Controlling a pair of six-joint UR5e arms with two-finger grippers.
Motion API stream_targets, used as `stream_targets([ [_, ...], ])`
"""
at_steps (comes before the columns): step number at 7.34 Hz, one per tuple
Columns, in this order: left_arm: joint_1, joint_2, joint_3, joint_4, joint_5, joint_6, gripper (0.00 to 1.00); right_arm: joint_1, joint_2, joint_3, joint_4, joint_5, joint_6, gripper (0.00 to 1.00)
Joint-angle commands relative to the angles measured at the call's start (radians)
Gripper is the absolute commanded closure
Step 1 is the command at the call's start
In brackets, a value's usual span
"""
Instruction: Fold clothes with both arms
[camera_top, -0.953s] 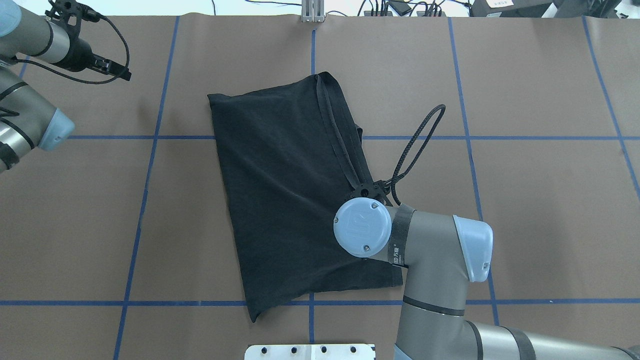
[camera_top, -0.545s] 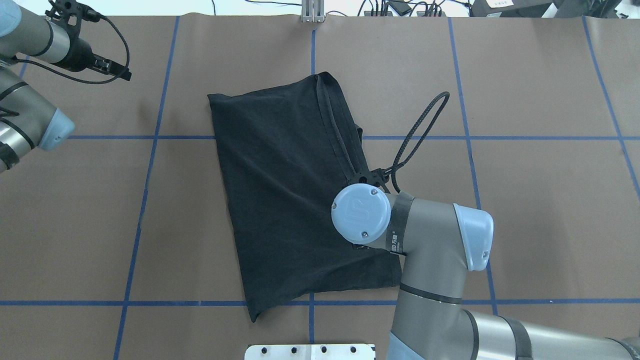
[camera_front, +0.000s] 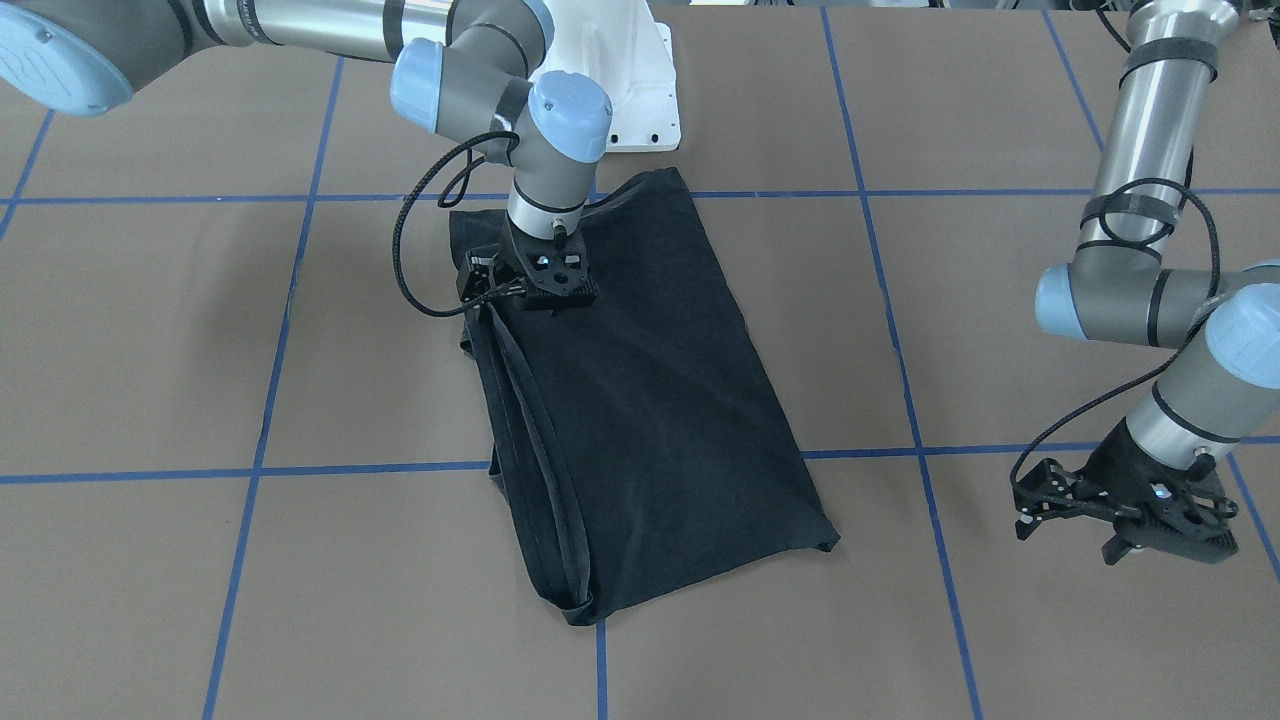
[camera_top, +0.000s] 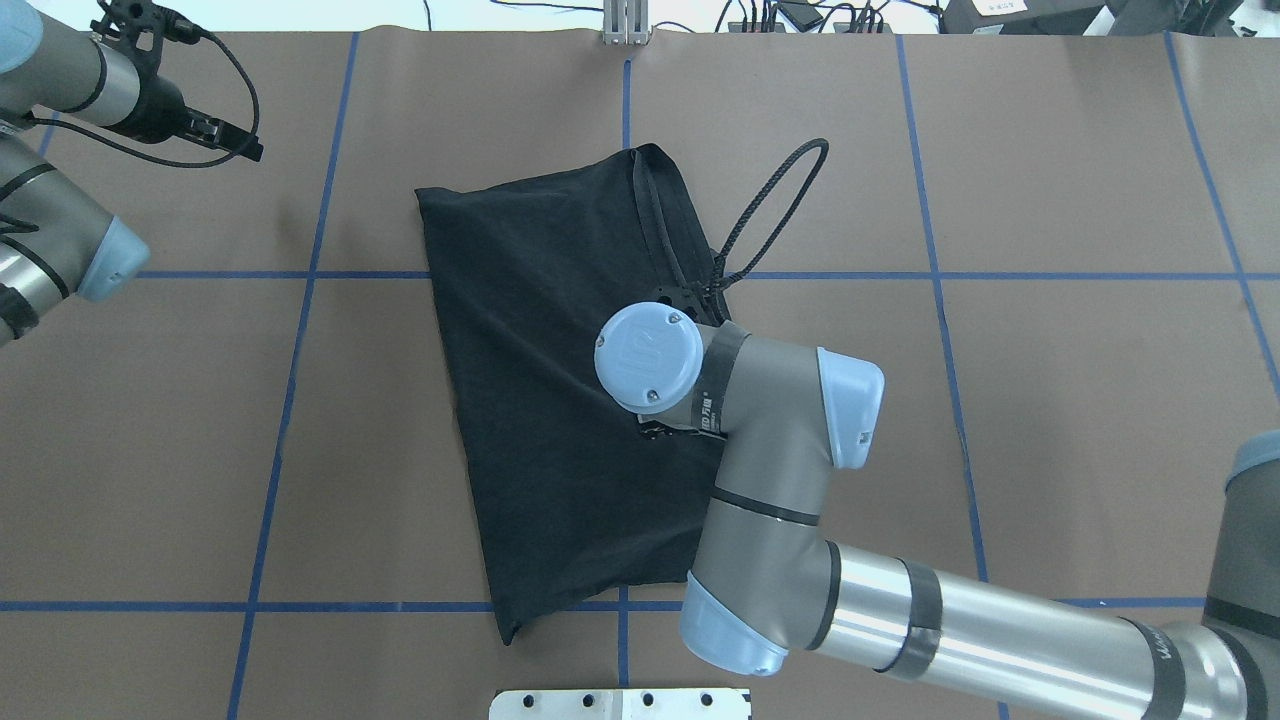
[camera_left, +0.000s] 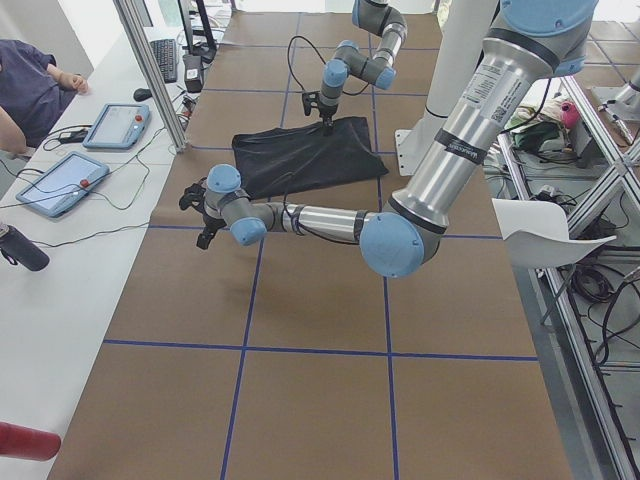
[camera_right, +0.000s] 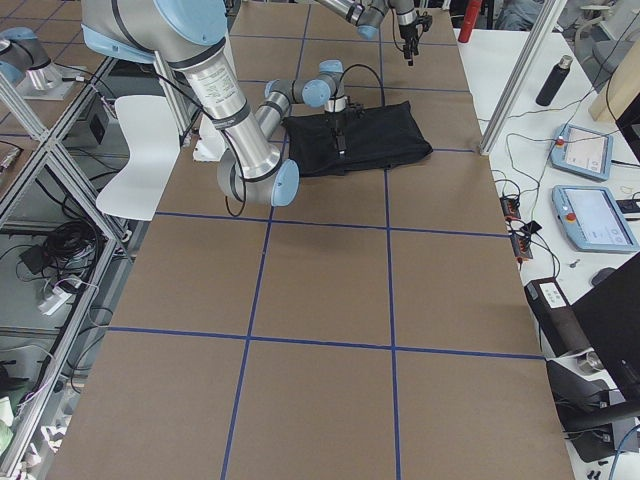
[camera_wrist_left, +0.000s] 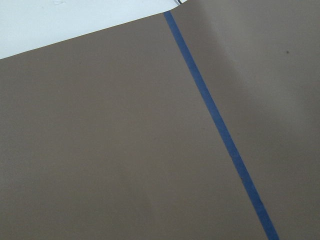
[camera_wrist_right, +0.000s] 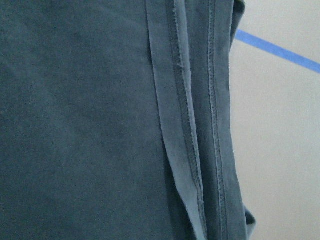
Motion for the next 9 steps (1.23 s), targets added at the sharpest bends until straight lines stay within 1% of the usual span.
stream_targets([
  [1, 0.002, 0.000, -0.001, 0.000, 0.000, -0.002, 0.00, 0.034, 0.016, -0.059, 0.005, -0.001, -0.086, 0.00],
  [2, 0.002, 0.000, 0.001, 0.000, 0.000, -0.008, 0.00, 0.043, 0.014, -0.065, -0.004, 0.002, -0.104, 0.00],
  [3, 0.003, 0.000, 0.001, 0.000, 0.000, -0.008, 0.00, 0.049, 0.016, -0.058, -0.038, 0.002, -0.141, 0.00],
  [7, 0.003, -0.002, 0.001, 0.000, 0.000, -0.008, 0.00, 0.092, -0.019, -0.044, -0.047, 0.002, -0.202, 0.00],
  [8, 0.003, -0.002, 0.001, 0.000, 0.000, -0.008, 0.00, 0.115, -0.051, -0.018, -0.051, 0.002, -0.243, 0.00],
  [9, 0.003, -0.002, -0.001, 0.000, 0.000, -0.008, 0.00, 0.138, -0.105, 0.026, -0.051, 0.002, -0.285, 0.00],
])
